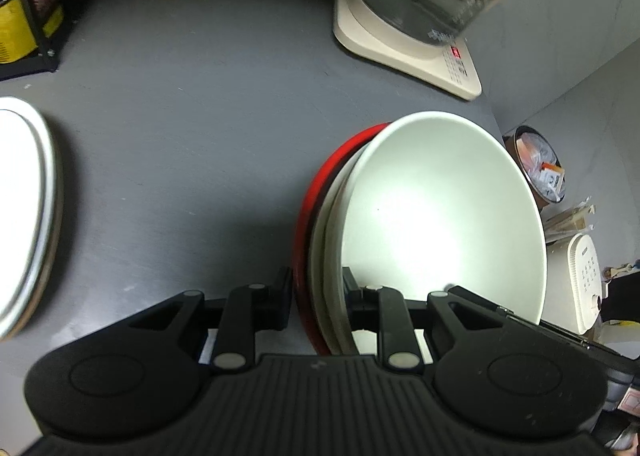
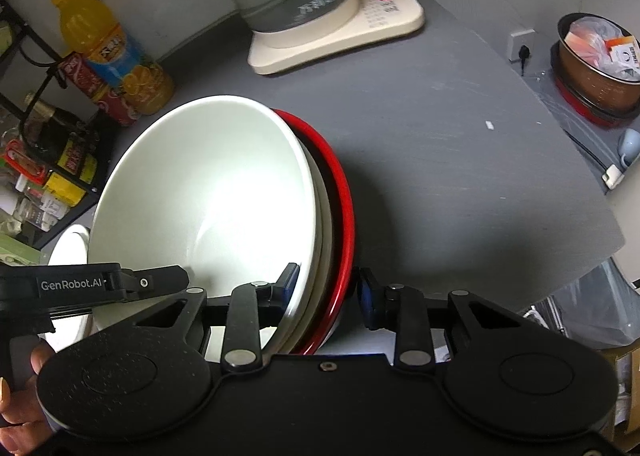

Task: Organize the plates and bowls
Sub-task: 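Lift the nested bowl stack with both tools and carry it over the plates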

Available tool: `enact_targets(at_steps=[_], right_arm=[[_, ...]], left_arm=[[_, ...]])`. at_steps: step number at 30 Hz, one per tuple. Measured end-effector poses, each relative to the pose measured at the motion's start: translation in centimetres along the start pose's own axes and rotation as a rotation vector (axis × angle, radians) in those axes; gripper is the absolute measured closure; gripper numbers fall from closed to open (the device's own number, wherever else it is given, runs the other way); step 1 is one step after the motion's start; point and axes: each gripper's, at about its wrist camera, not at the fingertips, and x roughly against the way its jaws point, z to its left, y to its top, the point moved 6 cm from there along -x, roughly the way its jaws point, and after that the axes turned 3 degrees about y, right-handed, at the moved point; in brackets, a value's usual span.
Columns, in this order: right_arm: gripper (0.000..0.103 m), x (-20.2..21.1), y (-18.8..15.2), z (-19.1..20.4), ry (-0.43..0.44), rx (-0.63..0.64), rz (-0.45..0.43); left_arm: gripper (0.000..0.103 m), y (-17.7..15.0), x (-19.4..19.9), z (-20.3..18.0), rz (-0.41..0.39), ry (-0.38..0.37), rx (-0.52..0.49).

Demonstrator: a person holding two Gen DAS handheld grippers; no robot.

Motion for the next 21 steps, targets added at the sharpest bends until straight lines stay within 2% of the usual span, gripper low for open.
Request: enact_targets(at_steps=[11, 21], right_arm=[[0.072, -0.1, -0.4, 7.1, 0.026, 0.036, -0.033], [0.072, -0.6, -1.0, 12.7, 0.044, 0.082, -0.038]], left_arm=[[0.081, 2.0, 4.5, 6.1, -0.049, 0.002, 0.018], [0.081, 2.3, 7.9, 11.5, -0.083, 0.001, 0.058]])
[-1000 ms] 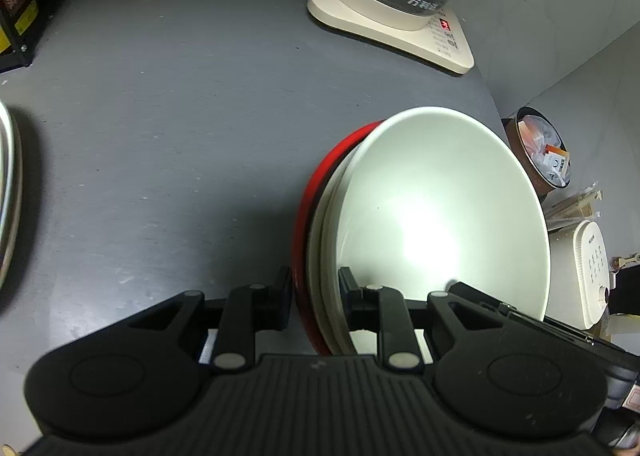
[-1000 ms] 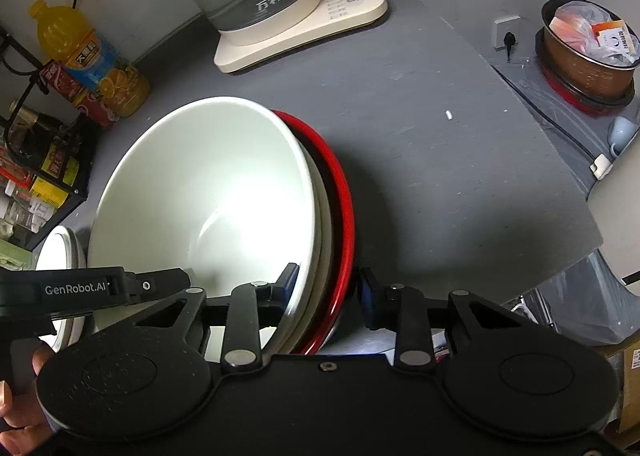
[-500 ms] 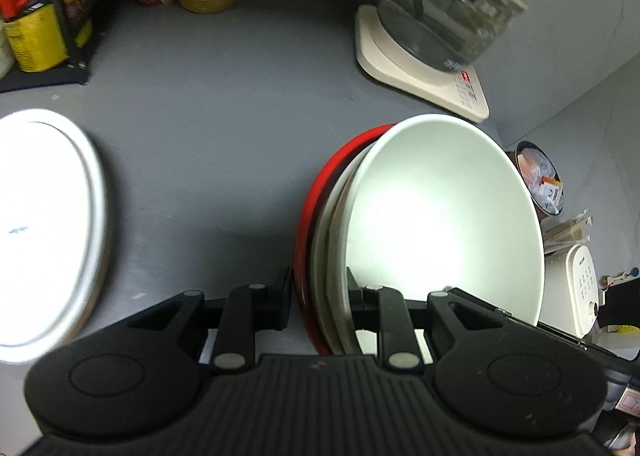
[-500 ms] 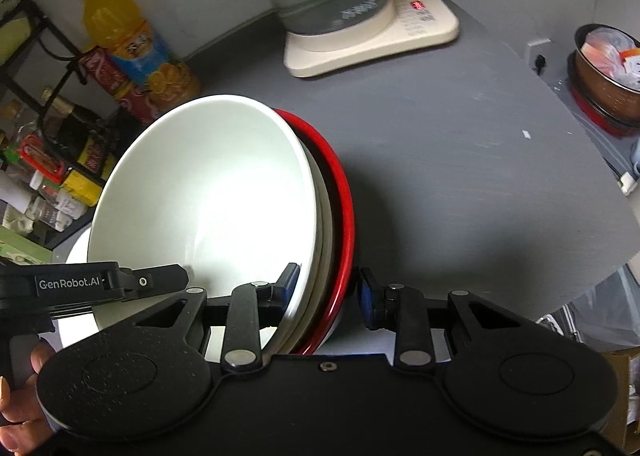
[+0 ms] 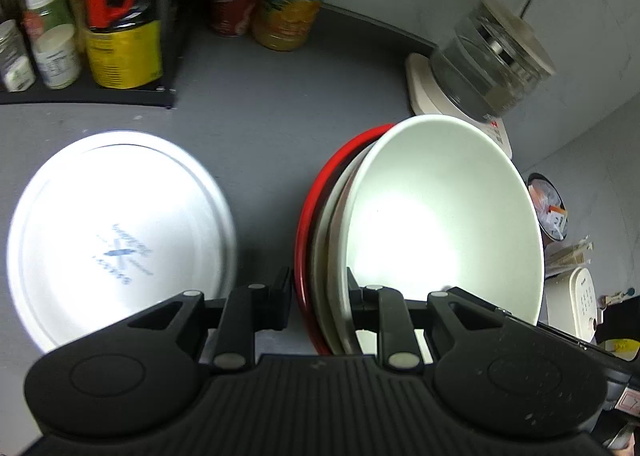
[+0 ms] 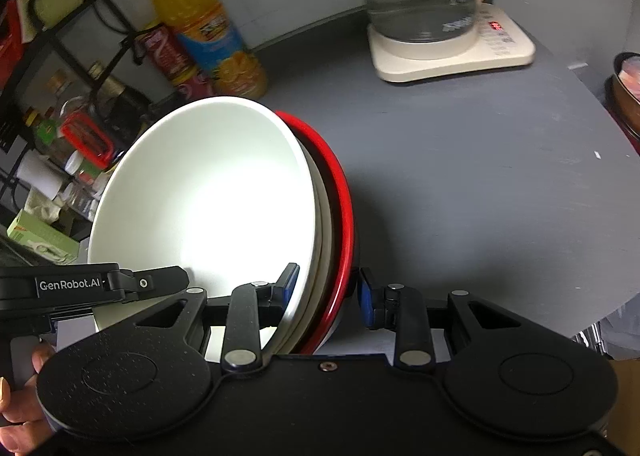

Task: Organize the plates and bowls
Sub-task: 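Lift the nested bowl stack with both tools and carry it over the plates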

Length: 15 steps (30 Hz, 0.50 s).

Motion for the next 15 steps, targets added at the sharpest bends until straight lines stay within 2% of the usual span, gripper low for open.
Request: enact_targets(at_steps=[15], right_arm=[[0.072, -2.3, -0.2, 8.2, 0.036, 0.076, 0.017]], left_arm=[[0.081, 1.3, 3.2, 8.4, -0.04, 0.015, 0.074]])
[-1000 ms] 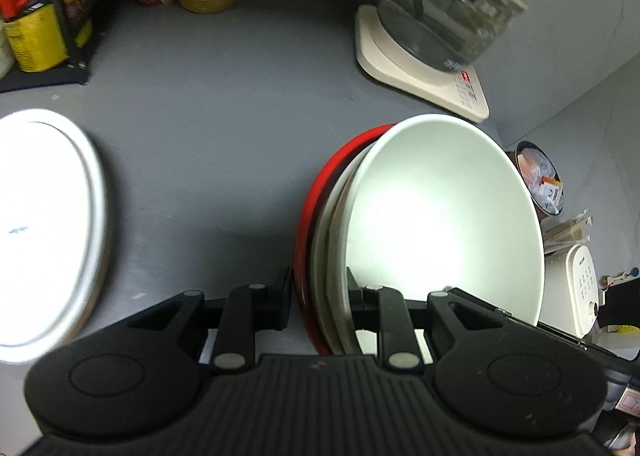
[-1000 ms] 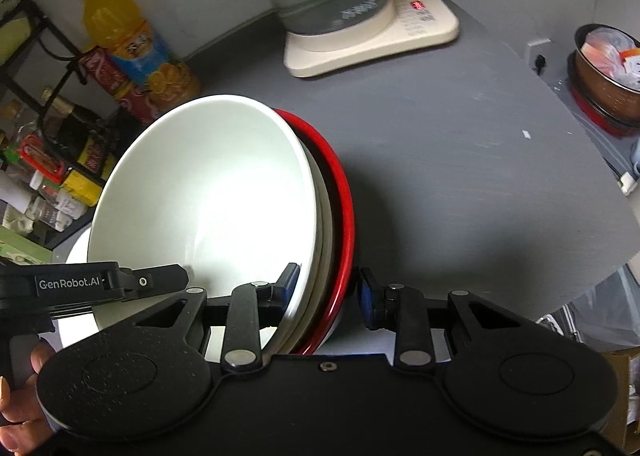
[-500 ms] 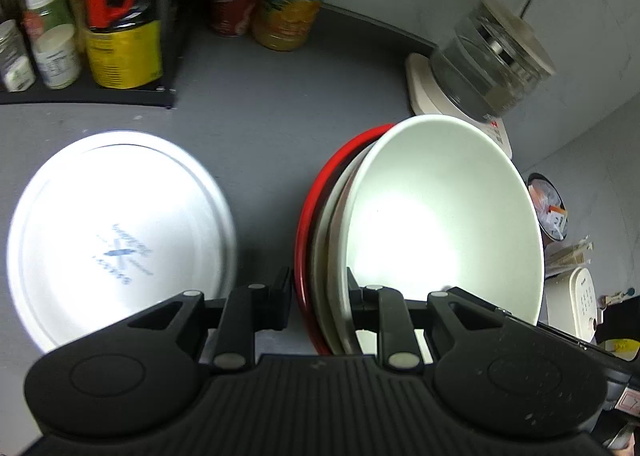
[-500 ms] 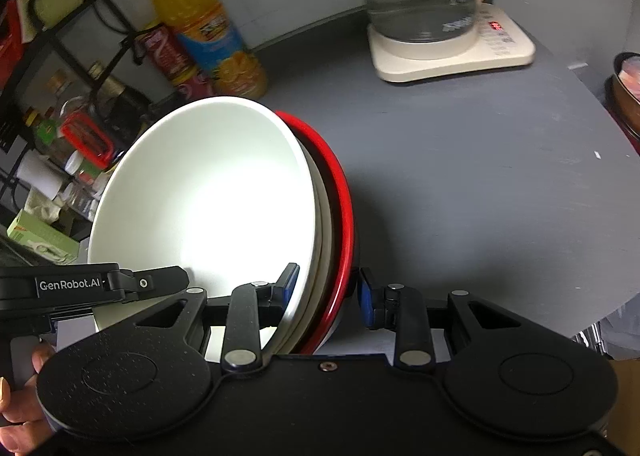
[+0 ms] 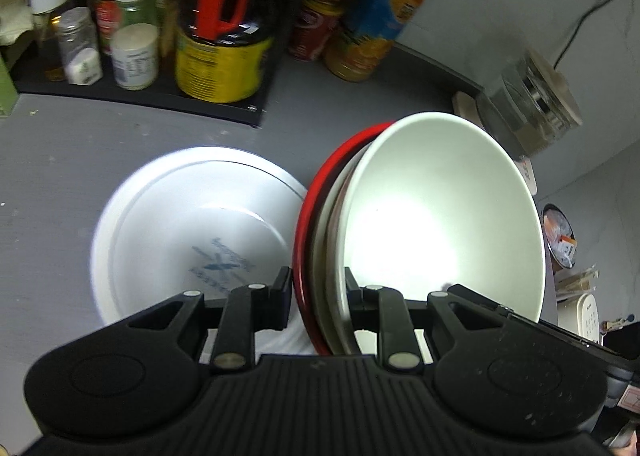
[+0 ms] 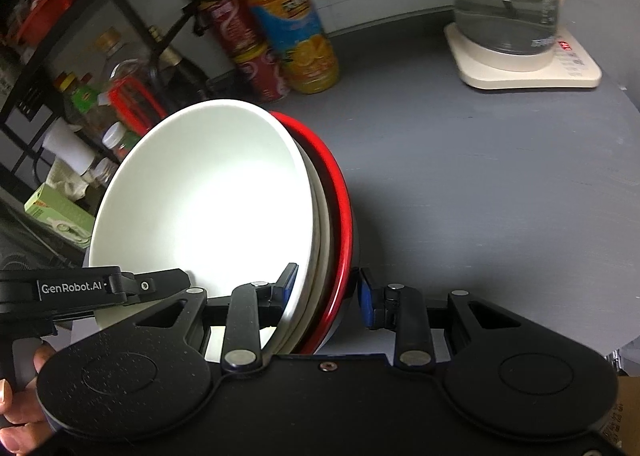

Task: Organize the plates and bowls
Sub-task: 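Lift the nested bowl stack with both tools and carry it over the plates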

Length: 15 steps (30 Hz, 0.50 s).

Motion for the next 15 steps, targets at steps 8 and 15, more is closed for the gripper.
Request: enact_targets(at_steps=[8, 15], right_arm=[[0.073, -1.7, -0.4, 3.7, 0.019, 0.034, 0.027], [0.073, -3.9, -0.9, 6.3, 0.034, 0.042, 0.064]], left_arm=[[0.081, 0.6, 1.1, 4.4, -0.008, 0.012, 0.047], [0.081, 0.4, 1.2, 8.0, 0.01, 0.036, 0.073]])
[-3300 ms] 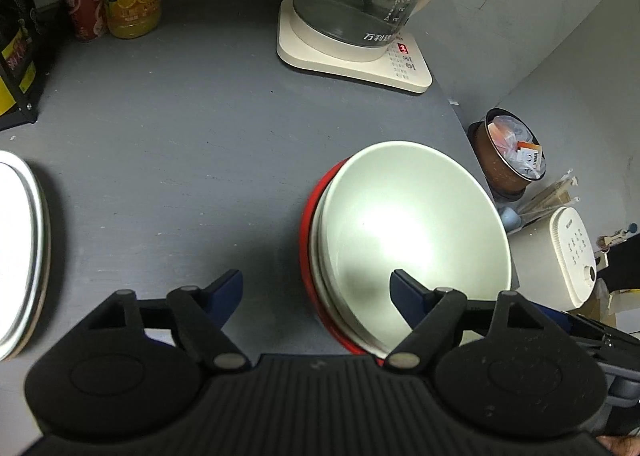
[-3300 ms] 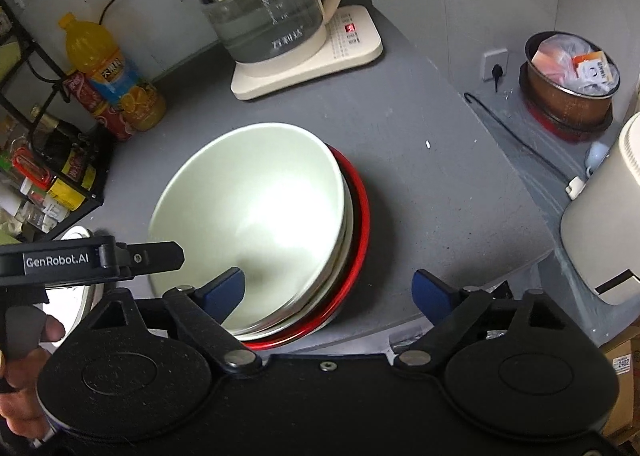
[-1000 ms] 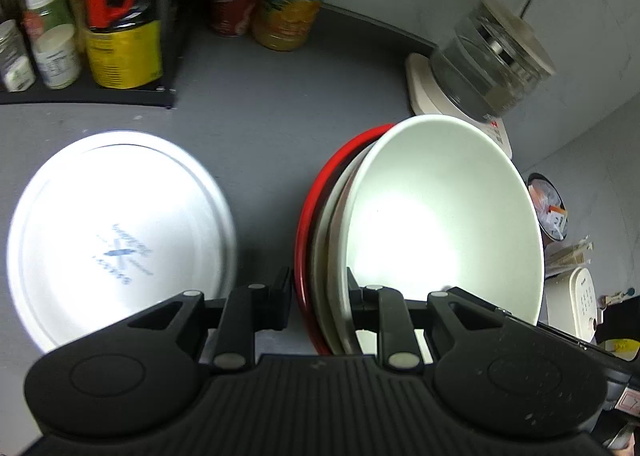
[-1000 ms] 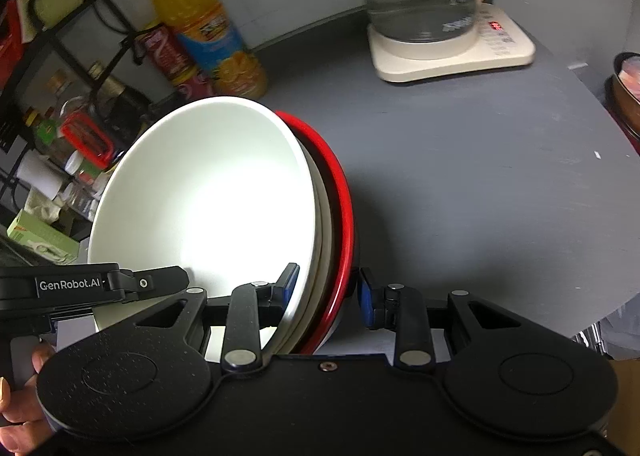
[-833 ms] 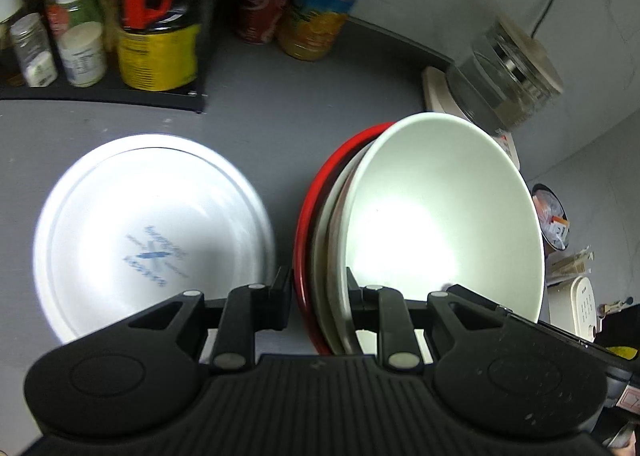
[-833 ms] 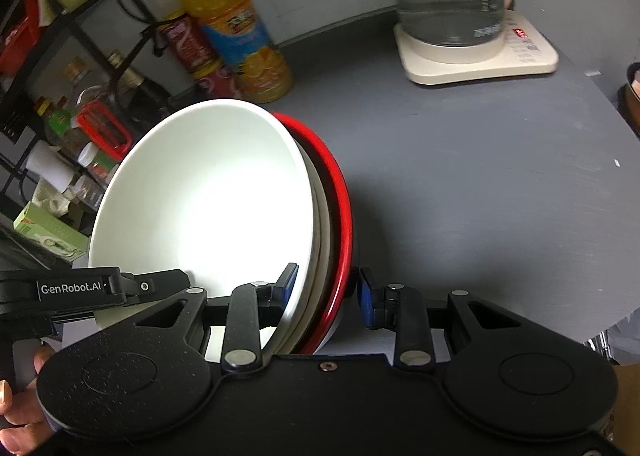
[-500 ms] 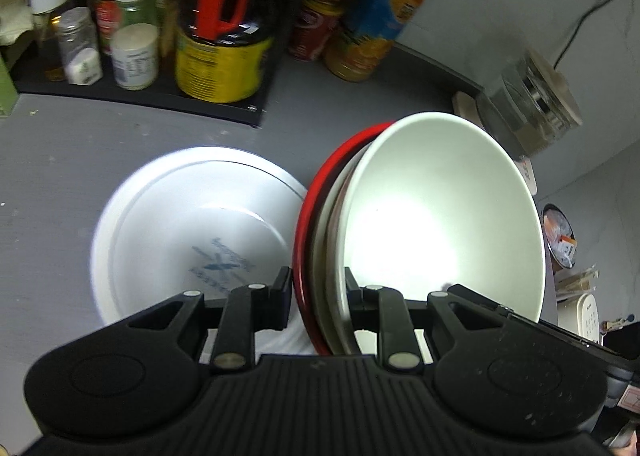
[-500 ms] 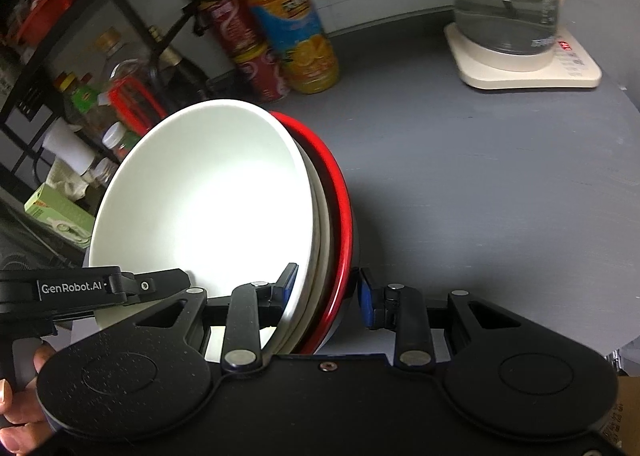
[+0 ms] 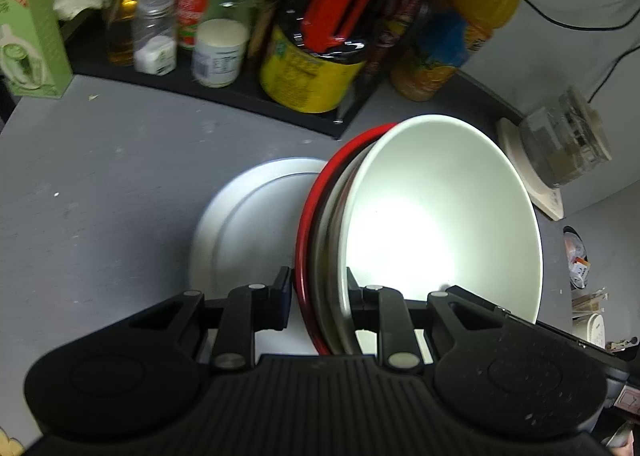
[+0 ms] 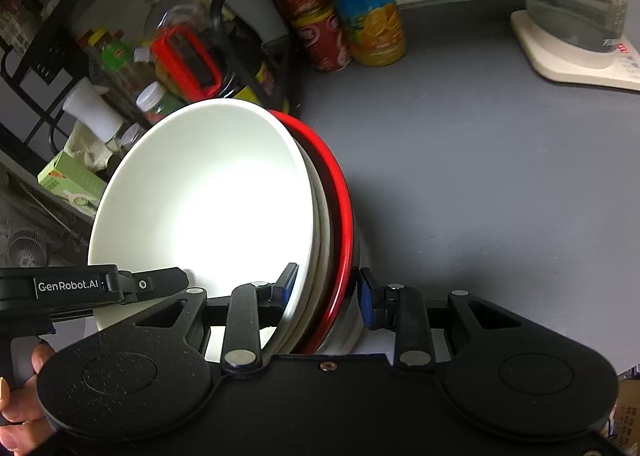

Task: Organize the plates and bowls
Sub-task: 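Lift the nested bowl stack with both tools and carry it over the plates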

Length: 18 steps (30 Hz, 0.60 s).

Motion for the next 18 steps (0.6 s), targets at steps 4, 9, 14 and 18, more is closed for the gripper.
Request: enact_targets(at_steps=[4, 9, 14, 18], right_arm=[[0.073, -1.0, -0.5, 0.9, -0.001, -0.005, 0.021], [0.073, -1.7, -1.1, 1.1, -0.014, -0.027, 0.035], [0.073, -2.0, -1.3, 1.0, -0.033, -0.052, 0.038], [0.073, -2.4, -1.4, 1.0, -0.046, -0.069, 0.036]], left_arm=[[0.081, 0.0, -0.4, 1.9, 0.018, 0.011, 0.011], [0.081, 0.1, -1.0, 3.2, 0.041, 0.012, 0.005], [0.081, 0.1, -1.6, 3.4, 0.064, 0.002, -0.013], [0.081, 0.2, -2.2, 3.5, 0.079, -0.006, -0.029]])
